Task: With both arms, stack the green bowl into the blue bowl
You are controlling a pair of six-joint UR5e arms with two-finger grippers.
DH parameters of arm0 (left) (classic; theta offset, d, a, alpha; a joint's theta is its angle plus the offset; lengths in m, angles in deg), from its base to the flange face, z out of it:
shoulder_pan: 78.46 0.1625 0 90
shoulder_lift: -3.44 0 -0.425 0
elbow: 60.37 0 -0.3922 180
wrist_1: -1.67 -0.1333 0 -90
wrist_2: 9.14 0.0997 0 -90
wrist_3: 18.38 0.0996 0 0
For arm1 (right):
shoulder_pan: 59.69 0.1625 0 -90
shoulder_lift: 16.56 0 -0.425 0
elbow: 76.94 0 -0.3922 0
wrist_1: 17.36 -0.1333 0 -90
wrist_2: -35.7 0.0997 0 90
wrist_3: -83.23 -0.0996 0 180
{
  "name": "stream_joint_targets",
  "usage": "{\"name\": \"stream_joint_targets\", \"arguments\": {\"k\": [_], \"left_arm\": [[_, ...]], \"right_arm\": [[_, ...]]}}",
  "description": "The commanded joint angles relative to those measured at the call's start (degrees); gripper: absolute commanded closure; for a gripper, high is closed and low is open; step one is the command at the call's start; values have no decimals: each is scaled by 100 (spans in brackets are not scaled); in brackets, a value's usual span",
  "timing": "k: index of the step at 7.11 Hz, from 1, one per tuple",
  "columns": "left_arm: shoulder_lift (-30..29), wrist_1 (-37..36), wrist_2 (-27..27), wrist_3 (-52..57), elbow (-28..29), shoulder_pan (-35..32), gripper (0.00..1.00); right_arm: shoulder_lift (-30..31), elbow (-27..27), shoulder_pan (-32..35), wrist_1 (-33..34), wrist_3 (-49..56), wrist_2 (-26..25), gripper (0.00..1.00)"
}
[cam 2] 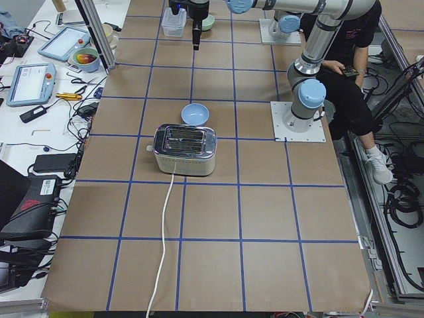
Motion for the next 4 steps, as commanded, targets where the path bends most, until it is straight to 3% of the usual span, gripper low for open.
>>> {"name": "stream_joint_targets", "arguments": {"k": [1,4], "left_arm": [[-241,36,-8,-9,-181,57,0],[-1171,-3064,218,17,-2267,101,0]], "right_arm": [[0,-12,0,3,0,-4,0],[0,-12,0,-6,0,14,0]]}}
